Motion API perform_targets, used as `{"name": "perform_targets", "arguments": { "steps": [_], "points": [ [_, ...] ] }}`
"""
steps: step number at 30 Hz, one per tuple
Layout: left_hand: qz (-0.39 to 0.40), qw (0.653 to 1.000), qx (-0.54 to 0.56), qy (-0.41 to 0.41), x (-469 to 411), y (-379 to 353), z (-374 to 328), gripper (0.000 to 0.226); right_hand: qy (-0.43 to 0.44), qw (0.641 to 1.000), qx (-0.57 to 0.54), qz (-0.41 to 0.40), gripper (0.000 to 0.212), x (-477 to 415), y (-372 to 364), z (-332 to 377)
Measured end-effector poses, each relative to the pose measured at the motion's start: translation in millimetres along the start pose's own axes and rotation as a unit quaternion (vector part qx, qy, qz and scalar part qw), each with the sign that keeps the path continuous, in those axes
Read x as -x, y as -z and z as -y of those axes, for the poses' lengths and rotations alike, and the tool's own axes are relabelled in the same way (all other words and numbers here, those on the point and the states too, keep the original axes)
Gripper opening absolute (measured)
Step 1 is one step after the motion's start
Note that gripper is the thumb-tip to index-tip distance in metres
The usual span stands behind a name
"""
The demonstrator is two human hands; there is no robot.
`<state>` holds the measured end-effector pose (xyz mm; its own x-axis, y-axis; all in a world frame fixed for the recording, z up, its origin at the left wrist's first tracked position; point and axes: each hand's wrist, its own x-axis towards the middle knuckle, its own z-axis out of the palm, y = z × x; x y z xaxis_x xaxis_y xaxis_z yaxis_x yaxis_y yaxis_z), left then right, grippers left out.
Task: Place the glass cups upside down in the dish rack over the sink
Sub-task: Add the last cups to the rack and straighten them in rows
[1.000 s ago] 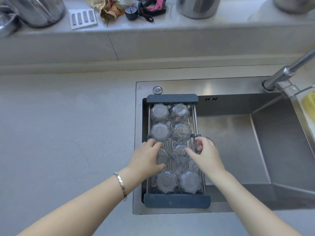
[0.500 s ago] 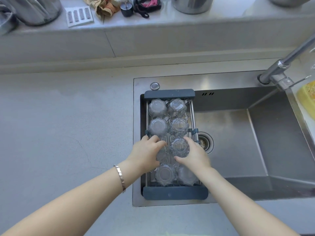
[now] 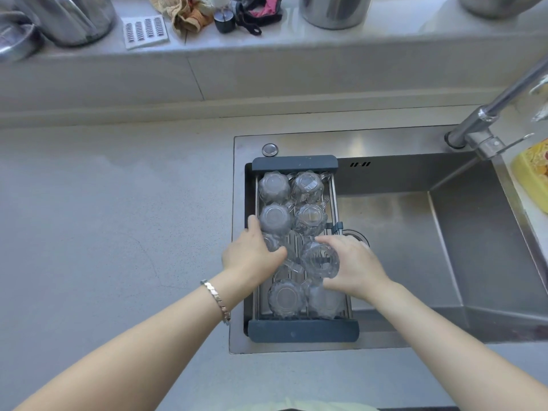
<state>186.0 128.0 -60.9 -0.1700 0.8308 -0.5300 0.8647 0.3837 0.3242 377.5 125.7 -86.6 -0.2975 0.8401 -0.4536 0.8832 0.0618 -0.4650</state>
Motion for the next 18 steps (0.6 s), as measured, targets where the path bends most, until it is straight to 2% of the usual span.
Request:
{"name": "perform_targets", "arguments": {
  "steps": [3,7,10,13,15,18],
  "points": [
    [0.033,0.999,-0.020,0.014,-5,-10,-4,0.058,0.033,0.998,0.038,0.029,0.074,-2,5,-7],
    [0.054,0.998,-0.028,0.027,-9,-15,-10,0.047,0.056,0.996,0.042,0.048,0.074,-5,16,-12],
    [0.066,0.997,0.017,0.041,-16,-20,-4,0.044,0.060,0.996,0.032,0.057,0.074,-7,22,-14],
    [0.078,0.987,0.110,0.087,-16,-22,3,0.045,0.050,0.998,0.001,0.044,0.074,-6,26,-16],
    [0.093,0.958,0.221,0.156,-15,-22,4,0.042,0.053,0.998,-0.003,0.046,0.074,-5,26,-17],
    [0.122,0.880,0.377,0.261,-12,-20,-6,0.035,0.075,0.995,0.017,0.057,0.074,-7,20,-17]
  ]
}}
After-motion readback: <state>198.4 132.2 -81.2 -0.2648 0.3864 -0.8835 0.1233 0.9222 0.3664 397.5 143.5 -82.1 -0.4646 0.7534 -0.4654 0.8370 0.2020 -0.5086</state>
